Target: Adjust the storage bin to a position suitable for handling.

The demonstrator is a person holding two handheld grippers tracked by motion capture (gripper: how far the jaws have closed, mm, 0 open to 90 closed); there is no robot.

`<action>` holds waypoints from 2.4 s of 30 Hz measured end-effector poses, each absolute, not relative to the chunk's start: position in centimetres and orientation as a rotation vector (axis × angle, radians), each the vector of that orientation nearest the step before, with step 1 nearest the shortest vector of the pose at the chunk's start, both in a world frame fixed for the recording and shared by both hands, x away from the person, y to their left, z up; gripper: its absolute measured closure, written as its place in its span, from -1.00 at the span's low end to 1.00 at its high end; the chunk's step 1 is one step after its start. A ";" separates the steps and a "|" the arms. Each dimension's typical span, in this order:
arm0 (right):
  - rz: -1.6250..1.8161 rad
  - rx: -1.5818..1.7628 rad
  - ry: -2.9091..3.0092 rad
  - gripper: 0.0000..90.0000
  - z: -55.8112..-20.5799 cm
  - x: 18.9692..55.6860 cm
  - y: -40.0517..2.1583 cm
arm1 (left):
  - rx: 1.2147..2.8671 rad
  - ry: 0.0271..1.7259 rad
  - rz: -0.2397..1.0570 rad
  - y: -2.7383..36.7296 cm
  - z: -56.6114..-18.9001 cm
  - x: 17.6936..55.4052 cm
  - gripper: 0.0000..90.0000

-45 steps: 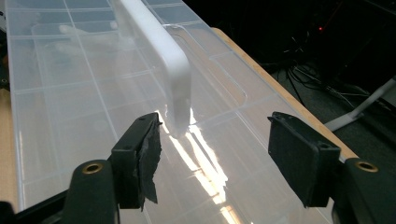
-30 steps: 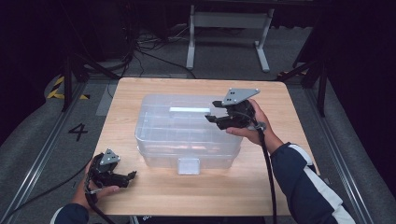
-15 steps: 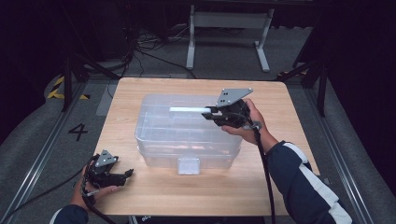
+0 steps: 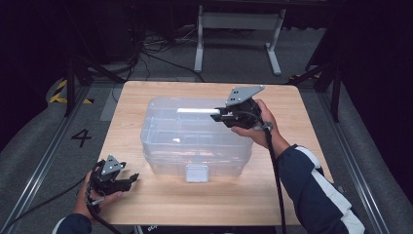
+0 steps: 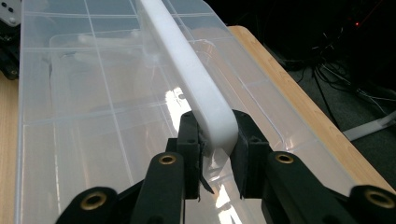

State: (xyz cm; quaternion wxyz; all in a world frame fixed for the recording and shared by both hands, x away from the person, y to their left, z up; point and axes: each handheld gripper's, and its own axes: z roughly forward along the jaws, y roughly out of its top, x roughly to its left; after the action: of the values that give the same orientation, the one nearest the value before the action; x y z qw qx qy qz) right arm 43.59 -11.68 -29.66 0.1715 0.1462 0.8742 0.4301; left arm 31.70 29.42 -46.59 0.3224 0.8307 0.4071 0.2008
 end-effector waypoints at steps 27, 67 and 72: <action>1.160 0.475 2.501 0.61 -27.6 45.3 -11.1 | 2.022 0.921 0.571 27.4 -40.6 32.0 0.54; 1.272 0.622 2.190 -0.03 -27.8 41.9 -20.2 | 1.996 0.827 0.592 25.7 -38.9 33.0 0.88; 1.277 0.662 2.119 -0.12 -28.3 40.6 -23.4 | 1.994 0.827 0.598 25.7 -38.7 33.1 0.89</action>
State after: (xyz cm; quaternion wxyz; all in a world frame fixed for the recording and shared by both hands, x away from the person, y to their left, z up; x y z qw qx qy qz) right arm 40.65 -23.40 -28.32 0.2862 0.2475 0.7928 0.4778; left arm 33.08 25.73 -38.66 0.4359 0.8012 0.3322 0.2402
